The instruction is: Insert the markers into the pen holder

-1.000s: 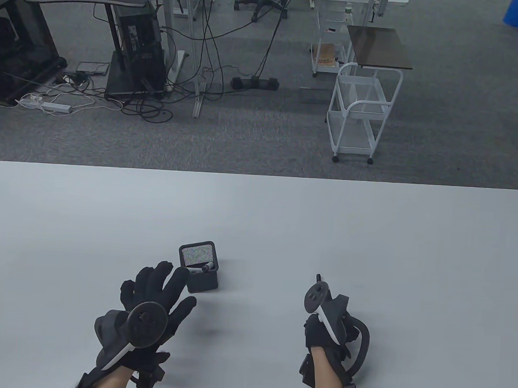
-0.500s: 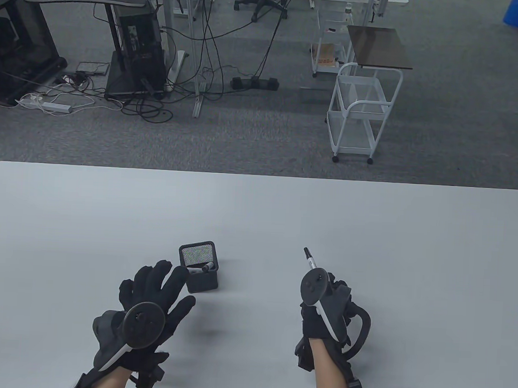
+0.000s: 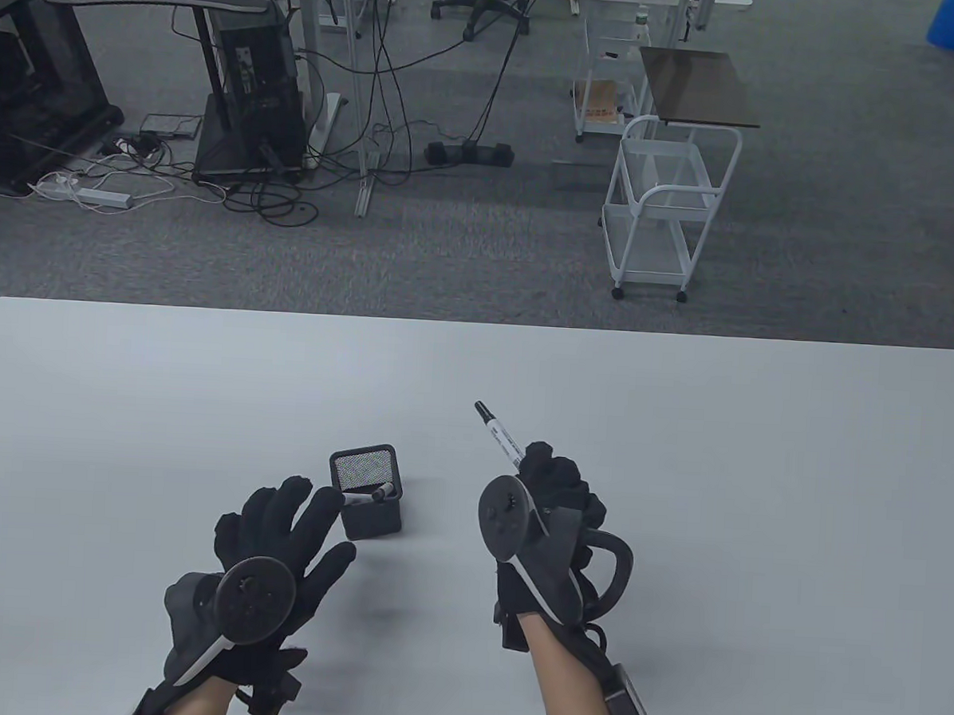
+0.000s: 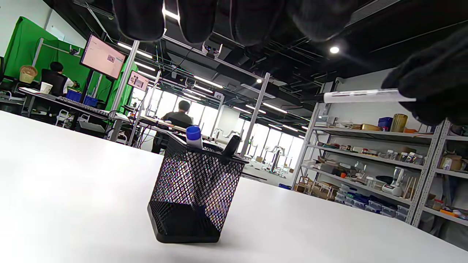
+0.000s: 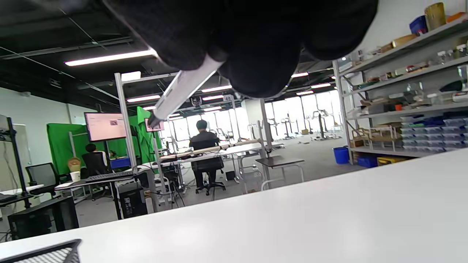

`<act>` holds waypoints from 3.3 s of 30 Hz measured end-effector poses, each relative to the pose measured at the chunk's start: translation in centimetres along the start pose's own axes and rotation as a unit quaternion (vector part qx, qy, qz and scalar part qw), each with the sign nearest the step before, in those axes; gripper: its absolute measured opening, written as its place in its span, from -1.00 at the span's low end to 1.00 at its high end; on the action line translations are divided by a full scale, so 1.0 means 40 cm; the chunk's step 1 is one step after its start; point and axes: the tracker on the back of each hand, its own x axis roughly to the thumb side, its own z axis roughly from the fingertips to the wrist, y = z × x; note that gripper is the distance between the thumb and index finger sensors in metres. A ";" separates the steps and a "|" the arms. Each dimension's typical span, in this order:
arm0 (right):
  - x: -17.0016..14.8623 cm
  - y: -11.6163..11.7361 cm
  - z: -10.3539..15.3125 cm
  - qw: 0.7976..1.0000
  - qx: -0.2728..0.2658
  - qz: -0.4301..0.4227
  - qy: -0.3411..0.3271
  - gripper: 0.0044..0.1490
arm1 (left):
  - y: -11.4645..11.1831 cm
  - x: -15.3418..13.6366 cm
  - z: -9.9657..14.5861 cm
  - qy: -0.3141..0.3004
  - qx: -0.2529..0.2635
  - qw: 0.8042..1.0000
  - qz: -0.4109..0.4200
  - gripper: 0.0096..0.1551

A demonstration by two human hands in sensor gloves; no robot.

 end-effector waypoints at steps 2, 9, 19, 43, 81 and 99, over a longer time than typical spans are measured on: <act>0.025 -0.004 0.003 1.000 -0.004 -0.009 -0.010 -0.41 | 0.004 -0.007 0.000 0.004 0.002 1.000 0.004 -0.24; 0.100 0.028 0.019 0.999 -0.014 -0.017 -0.045 -0.44 | 0.013 -0.025 -0.005 0.015 0.008 1.000 0.009 -0.24; 0.168 0.121 0.035 0.997 0.008 0.005 -0.082 -0.47 | 0.016 -0.027 -0.007 0.019 0.006 1.000 0.007 -0.24; 0.204 0.224 0.042 0.996 0.010 0.012 -0.086 -0.47 | 0.017 -0.022 -0.010 0.023 0.000 1.000 0.005 -0.24; 0.205 0.263 0.027 0.996 0.036 0.012 -0.078 -0.40 | 0.008 -0.014 -0.014 0.022 -0.014 1.000 0.002 -0.24; 0.088 0.199 0.038 0.993 -0.015 0.044 -0.110 -0.24 | 0.011 -0.009 -0.007 0.016 -0.003 1.000 -0.005 -0.24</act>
